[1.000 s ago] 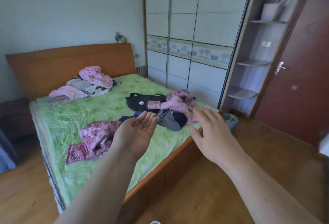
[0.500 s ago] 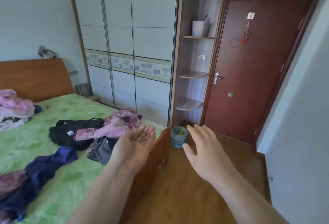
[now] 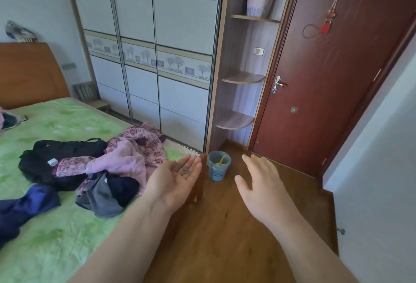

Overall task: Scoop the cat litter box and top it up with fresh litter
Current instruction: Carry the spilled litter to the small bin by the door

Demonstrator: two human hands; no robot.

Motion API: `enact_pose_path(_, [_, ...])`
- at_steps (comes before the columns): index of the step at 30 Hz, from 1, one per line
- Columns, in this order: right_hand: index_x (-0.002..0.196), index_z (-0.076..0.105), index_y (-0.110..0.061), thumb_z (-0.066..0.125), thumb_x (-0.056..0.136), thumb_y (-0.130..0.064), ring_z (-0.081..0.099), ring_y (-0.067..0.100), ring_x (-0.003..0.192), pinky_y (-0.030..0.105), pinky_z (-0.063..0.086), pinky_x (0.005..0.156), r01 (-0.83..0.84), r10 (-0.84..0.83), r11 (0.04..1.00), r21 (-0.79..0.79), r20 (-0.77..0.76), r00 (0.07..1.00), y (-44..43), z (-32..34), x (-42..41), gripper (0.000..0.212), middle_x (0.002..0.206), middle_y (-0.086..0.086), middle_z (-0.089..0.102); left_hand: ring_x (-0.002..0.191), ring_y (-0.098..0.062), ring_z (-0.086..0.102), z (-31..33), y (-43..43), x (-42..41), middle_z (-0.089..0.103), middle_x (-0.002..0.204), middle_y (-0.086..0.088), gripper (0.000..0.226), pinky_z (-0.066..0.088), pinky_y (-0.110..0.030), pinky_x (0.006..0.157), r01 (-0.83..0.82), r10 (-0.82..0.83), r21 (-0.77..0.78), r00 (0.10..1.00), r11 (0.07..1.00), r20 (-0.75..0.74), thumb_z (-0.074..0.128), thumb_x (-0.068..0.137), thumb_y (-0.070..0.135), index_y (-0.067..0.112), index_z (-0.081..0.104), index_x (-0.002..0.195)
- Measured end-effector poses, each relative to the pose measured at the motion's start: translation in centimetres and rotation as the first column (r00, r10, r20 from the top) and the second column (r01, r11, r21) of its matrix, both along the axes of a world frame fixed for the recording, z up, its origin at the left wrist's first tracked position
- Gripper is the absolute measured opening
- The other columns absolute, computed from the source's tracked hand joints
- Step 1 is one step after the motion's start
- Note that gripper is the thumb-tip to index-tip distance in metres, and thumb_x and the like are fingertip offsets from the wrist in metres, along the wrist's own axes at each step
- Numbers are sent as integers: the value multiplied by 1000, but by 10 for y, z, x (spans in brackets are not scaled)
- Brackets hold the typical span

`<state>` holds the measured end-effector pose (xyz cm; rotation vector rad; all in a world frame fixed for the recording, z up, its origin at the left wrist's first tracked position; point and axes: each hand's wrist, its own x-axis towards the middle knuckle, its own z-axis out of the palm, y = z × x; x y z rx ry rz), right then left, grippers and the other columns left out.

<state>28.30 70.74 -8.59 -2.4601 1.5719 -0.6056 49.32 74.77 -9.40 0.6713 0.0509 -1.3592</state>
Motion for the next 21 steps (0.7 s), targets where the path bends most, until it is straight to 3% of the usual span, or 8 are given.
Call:
enact_pose_path(7, [155, 25, -32, 42, 100, -50, 9, 14, 151, 38, 21, 122, 57, -53, 990, 129, -36, 998, -142, -26, 55, 60, 162, -9, 24, 108, -36, 61, -25, -153, 65, 63, 114, -26, 40, 56, -45, 85, 75, -75, 60, 997, 995, -12, 30, 104, 13, -12, 54, 122])
enact_pose_path(13, [156, 21, -35, 39, 101, -49, 4, 12, 152, 38, 17, 123, 143, -144, 969, 202, -8, 990, -254, -49, 60, 60, 164, -11, 18, 110, -35, 62, -40, -293, 68, 63, 120, -25, 40, 49, -43, 97, 162, -164, 122, 986, 979, 3, 32, 104, 16, -10, 58, 119])
enact_pose_path(17, [157, 19, -35, 39, 101, -50, 2, 11, 152, 34, 13, 122, 191, -194, 956, 225, -8, 981, -334, -70, 34, 61, 164, -12, 16, 104, -34, 66, -68, -387, 40, 71, 106, -24, 38, 58, -44, 87, 238, -243, 152, 970, 959, 13, 33, 102, 15, -9, 60, 115])
enact_pose_path(21, [157, 21, -33, 40, 100, -48, 3, 12, 152, 33, 14, 122, 182, -185, 956, 228, -7, 983, -436, -98, 5, 61, 164, -10, 18, 91, -32, 72, -100, -489, 21, 73, 97, -22, 36, 59, -46, 79, 212, -219, 189, 976, 959, 14, 33, 102, 15, -7, 60, 112])
